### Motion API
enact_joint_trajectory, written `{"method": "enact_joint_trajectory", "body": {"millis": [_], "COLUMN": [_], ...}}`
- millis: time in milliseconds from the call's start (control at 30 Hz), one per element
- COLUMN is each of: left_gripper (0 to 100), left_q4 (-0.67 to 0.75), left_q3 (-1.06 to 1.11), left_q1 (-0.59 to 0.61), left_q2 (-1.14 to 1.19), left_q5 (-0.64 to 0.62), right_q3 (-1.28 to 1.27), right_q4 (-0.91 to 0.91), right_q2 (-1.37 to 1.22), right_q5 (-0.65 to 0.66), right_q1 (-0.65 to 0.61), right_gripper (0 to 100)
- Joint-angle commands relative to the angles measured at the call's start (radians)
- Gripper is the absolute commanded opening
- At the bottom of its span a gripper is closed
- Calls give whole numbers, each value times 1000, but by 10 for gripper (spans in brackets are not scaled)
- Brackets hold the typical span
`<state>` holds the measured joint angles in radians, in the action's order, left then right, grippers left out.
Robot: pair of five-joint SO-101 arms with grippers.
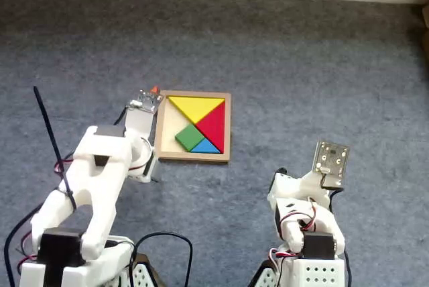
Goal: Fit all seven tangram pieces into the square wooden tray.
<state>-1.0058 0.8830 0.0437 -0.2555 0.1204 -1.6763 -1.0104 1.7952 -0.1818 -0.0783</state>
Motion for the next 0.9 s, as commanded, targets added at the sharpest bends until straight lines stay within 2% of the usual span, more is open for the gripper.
{"method": "enact_joint_trajectory", "body": {"millis": [0,200,433,600,733,867], "left_gripper": [224,228,225,203,128,119], "left_q4": [-74,-55,74,-37,-75,-75], "left_q3": [-59,-38,-73,-226,-275,-278], "left_q1": [1,-1,-12,-16,-19,-19], "left_q2": [-91,-182,81,245,303,306], "left_q5": [-12,-14,-9,-14,-14,-14], "right_q3": [-128,-128,-128,-128,-128,-128], "right_q4": [-5,-5,-5,-5,-5,-5], "right_q2": [-7,-7,-7,-7,-7,-7], "right_q5": [-9,-9,-9,-9,-9,-9], "right_q1": [12,12,12,12,12,12], "right_gripper": [217,217,217,217,217,217]}}
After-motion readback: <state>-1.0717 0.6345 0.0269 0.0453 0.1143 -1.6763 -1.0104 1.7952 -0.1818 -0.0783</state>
